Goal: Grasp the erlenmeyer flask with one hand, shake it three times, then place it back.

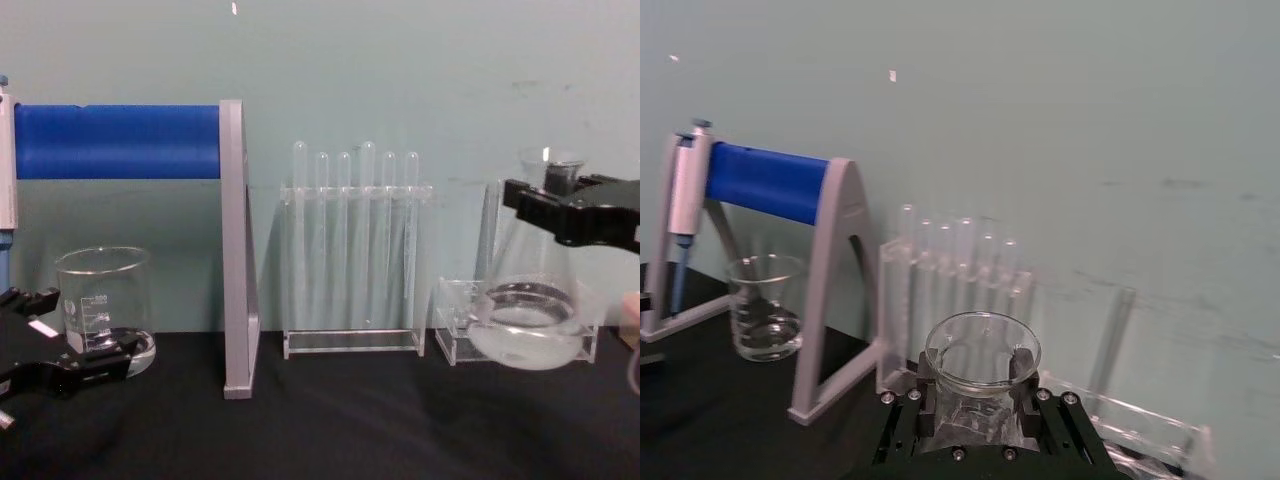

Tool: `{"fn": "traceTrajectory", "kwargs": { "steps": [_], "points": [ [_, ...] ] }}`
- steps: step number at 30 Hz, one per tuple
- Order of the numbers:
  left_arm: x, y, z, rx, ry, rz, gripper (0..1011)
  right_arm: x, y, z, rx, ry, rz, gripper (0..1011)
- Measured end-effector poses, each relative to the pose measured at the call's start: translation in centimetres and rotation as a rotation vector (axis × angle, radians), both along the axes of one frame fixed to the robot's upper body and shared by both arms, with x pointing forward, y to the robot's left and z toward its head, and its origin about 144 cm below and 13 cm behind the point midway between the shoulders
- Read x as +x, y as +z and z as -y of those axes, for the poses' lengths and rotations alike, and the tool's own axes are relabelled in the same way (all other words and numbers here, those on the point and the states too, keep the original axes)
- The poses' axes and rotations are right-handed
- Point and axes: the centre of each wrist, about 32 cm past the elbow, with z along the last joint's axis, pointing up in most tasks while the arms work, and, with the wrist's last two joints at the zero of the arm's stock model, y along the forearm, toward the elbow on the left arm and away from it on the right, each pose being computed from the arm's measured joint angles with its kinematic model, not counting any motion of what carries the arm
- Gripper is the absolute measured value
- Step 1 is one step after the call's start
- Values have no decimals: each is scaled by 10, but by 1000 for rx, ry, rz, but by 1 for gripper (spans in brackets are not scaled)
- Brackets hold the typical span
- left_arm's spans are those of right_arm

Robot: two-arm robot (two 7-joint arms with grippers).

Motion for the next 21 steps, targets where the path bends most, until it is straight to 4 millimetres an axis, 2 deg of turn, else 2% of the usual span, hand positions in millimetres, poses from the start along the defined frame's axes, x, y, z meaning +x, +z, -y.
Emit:
{"fn": "traceTrajectory", "kwargs": {
  "steps": [12,21],
  "points": [
    [0,0,0,0,0,0,1001,-7,0,-25,22,127,-3,450],
    [0,0,0,0,0,0,1001,-9,-1,-37,27,180,-9,449]
  ]
}}
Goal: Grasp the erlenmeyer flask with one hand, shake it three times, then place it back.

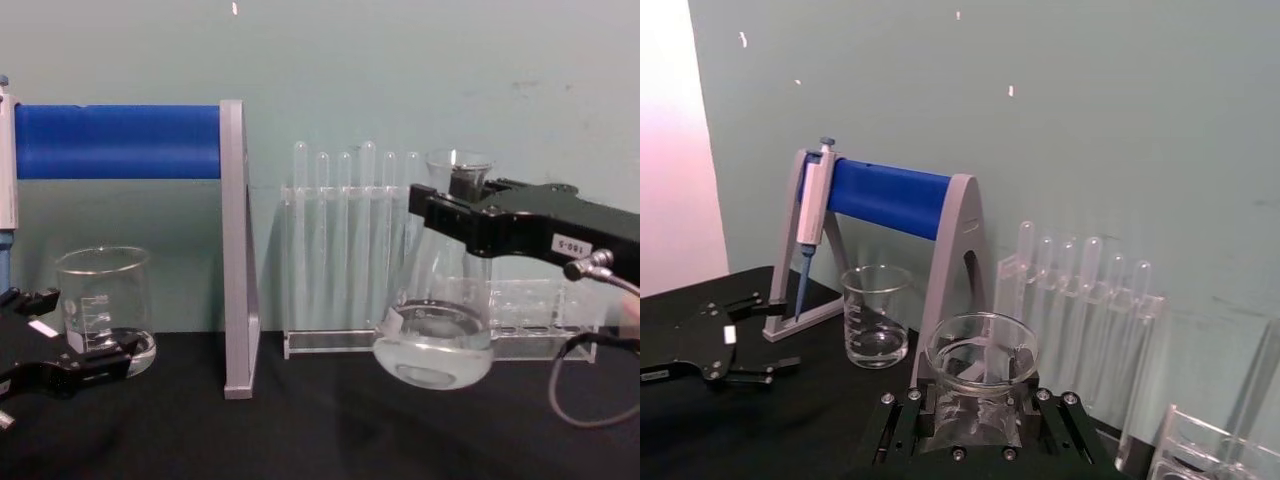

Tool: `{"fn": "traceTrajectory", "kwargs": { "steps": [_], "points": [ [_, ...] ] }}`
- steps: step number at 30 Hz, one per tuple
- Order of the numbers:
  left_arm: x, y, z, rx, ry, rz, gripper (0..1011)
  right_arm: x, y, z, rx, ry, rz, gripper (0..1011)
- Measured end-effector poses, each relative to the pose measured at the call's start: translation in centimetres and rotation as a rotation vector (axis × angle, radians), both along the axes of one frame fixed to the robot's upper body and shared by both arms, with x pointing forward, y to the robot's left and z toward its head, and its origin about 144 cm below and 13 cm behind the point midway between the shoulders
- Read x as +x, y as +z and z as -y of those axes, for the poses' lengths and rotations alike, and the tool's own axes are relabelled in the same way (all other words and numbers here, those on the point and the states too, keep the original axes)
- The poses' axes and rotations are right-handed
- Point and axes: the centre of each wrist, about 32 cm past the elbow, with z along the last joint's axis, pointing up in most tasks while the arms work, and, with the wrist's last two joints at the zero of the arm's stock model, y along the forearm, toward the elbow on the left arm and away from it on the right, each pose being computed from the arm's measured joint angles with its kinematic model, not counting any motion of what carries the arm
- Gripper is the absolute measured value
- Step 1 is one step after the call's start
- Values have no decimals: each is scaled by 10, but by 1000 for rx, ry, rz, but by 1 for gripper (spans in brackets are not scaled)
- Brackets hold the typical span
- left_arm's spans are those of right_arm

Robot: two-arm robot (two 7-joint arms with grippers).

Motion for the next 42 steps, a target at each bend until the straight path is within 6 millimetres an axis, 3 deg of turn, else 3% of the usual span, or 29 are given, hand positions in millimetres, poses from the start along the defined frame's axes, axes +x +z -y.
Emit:
{"fn": "traceTrajectory", "kwargs": {
  "steps": [14,42],
  "points": [
    [0,0,0,0,0,0,1001,0,-6,-2,0,27,-17,449],
    [0,0,0,0,0,0,1001,-1,-48,-7,-3,58,-109,449]
  ]
}}
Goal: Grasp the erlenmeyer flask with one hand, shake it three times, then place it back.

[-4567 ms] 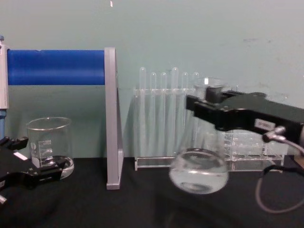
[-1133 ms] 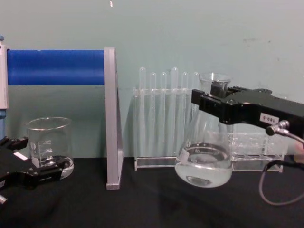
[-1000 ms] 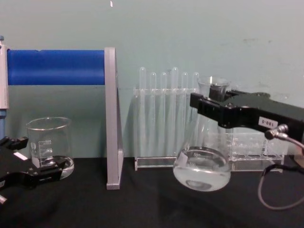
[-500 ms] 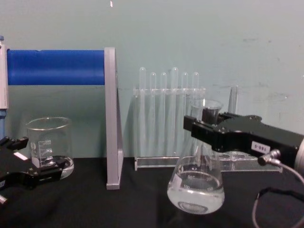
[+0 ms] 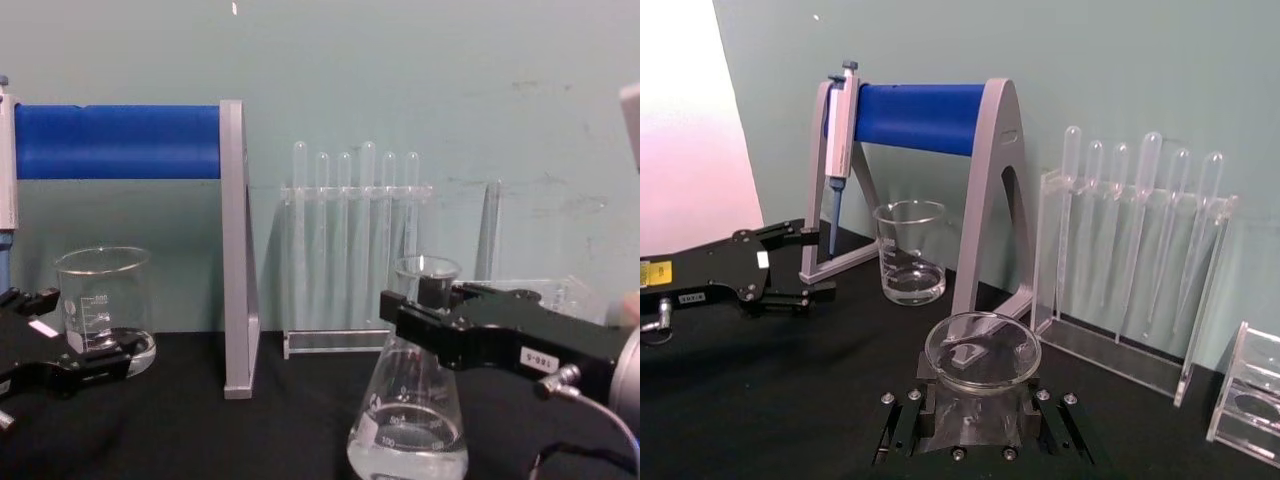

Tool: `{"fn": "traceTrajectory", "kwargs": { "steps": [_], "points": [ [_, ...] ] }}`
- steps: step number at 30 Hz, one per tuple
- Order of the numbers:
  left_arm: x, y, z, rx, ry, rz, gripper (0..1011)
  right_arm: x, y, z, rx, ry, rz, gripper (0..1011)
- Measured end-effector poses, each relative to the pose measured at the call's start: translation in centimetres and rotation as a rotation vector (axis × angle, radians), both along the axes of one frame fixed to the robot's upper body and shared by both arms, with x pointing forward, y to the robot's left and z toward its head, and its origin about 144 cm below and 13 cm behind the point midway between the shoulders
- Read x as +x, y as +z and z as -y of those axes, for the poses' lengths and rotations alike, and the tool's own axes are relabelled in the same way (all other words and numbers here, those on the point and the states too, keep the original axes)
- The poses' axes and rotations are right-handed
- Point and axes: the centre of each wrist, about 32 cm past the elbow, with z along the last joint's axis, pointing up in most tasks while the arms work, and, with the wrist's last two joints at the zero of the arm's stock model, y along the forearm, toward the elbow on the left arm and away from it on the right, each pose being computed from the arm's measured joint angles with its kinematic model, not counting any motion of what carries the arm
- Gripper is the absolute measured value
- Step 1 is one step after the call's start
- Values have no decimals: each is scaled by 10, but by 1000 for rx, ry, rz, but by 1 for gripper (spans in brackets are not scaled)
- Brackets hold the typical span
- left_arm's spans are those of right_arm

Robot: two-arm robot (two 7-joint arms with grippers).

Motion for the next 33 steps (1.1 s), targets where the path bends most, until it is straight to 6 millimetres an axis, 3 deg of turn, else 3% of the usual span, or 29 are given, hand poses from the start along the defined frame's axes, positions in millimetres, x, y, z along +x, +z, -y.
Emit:
{"fn": "traceTrajectory", "kwargs": {
  "steps": [33],
  "points": [
    [0,0,0,0,0,0,1001,-1,-14,-5,-14,6,-52,449]
  ]
}}
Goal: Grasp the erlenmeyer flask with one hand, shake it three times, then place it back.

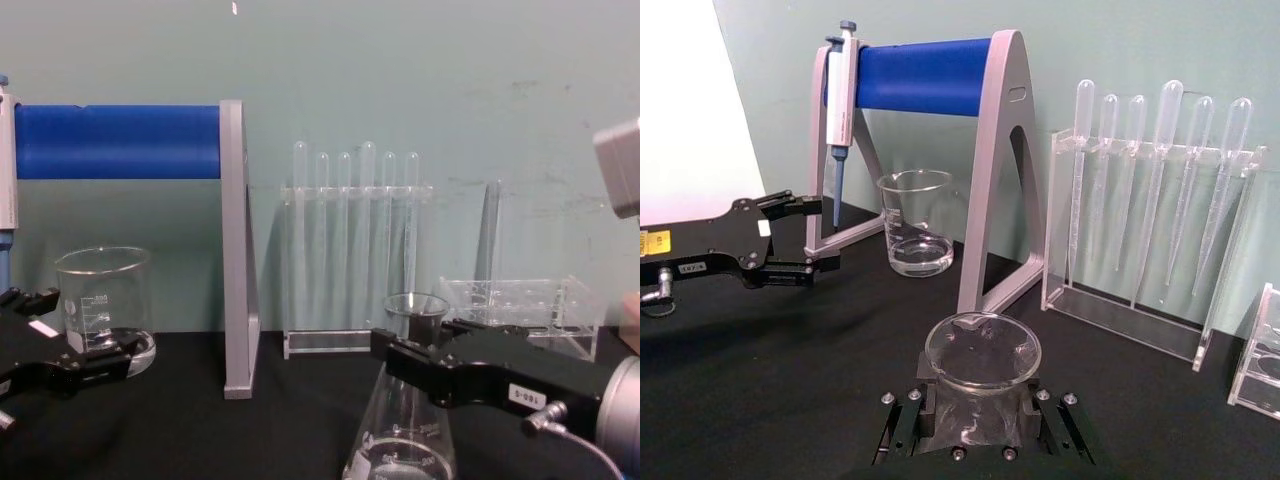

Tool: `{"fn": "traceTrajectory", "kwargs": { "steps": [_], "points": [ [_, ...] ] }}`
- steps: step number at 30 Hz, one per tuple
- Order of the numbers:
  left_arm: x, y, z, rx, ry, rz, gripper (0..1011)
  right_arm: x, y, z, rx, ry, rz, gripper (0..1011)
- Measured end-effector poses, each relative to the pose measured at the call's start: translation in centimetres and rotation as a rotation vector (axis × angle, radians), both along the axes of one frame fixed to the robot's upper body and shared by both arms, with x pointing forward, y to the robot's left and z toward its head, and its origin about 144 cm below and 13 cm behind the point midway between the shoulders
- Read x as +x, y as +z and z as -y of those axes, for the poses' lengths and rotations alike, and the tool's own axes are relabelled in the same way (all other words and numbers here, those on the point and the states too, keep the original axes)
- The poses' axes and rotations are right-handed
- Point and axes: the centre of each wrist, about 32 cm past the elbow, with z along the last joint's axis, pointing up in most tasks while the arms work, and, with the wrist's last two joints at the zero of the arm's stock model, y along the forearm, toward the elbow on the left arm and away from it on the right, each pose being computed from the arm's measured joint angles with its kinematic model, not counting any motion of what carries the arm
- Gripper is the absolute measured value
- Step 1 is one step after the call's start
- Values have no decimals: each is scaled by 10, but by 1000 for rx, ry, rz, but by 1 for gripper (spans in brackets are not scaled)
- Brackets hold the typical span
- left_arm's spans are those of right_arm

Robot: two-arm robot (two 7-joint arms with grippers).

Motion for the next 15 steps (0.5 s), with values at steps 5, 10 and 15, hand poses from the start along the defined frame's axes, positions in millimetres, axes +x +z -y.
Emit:
{"fn": "traceTrajectory", "kwargs": {
  "steps": [5,10,15],
  "points": [
    [0,0,0,0,0,0,1001,0,0,0,-5,1,0,449],
    [0,0,0,0,0,0,1001,0,-1,-1,-11,2,2,450],
    [0,0,0,0,0,0,1001,-1,-1,-1,-15,4,3,449]
  ]
}}
